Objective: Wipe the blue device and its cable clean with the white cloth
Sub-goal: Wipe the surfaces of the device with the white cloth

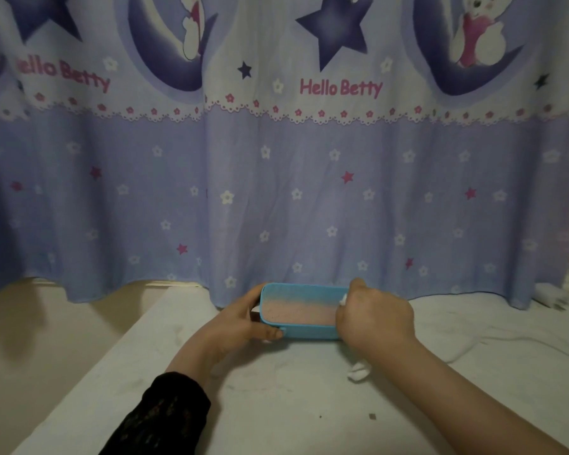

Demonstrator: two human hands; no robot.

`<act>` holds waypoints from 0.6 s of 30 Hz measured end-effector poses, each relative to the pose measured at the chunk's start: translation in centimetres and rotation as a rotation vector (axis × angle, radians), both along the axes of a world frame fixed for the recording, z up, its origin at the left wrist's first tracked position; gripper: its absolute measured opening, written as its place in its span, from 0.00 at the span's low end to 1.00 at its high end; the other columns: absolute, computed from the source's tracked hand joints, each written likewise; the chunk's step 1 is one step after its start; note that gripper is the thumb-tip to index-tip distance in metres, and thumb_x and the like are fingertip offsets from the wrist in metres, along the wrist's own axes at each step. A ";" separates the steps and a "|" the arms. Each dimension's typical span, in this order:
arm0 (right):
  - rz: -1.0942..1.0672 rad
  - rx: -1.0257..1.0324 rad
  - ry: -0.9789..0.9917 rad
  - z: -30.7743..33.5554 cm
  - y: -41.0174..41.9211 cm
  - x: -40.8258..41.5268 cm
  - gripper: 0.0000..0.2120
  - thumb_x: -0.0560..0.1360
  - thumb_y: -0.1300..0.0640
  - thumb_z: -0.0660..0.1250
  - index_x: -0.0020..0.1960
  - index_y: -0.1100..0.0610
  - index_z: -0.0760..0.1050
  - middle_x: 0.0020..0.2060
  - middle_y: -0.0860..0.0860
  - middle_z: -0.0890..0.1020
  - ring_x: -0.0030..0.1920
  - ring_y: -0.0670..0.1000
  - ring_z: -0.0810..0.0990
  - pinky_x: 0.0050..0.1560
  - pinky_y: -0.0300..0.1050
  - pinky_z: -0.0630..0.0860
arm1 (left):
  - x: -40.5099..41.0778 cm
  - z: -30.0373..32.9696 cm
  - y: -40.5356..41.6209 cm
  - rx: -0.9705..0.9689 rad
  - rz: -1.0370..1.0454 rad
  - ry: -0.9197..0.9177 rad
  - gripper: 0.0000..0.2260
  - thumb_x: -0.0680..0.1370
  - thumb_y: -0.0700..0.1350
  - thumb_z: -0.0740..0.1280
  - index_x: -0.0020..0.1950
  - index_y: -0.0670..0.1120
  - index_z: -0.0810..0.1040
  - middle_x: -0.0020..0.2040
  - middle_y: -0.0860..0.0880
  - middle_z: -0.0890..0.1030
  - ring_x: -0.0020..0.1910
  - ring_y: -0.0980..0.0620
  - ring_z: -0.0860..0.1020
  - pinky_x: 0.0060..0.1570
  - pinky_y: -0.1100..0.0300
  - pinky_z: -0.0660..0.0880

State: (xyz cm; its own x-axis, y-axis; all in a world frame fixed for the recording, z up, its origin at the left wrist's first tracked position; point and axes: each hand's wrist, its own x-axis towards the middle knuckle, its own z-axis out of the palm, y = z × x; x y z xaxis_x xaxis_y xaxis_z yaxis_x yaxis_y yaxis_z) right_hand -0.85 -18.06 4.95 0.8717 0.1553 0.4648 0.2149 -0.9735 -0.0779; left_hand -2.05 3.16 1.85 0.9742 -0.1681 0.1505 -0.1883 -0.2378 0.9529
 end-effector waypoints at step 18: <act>0.048 0.202 0.020 -0.4 -1.4 1.6 0.12 0.79 0.51 0.52 0.55 0.58 0.66 0.48 0.59 0.81 0.45 0.58 0.77 0.37 0.45 0.64 | 0.1 -0.1 0.1 -0.026 0.010 -0.021 0.31 0.65 0.35 0.74 0.65 0.51 0.71 0.61 0.47 0.79 0.49 0.62 0.80 0.47 0.64 0.79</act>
State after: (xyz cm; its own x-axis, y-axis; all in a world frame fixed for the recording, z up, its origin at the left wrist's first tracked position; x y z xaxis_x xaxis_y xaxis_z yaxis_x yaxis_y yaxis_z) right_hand 0.73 -19.51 4.54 0.8750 0.1019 0.4733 0.2567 -0.9265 -0.2751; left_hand -1.99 3.27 1.77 0.9725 -0.1538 0.1749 -0.2057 -0.2153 0.9546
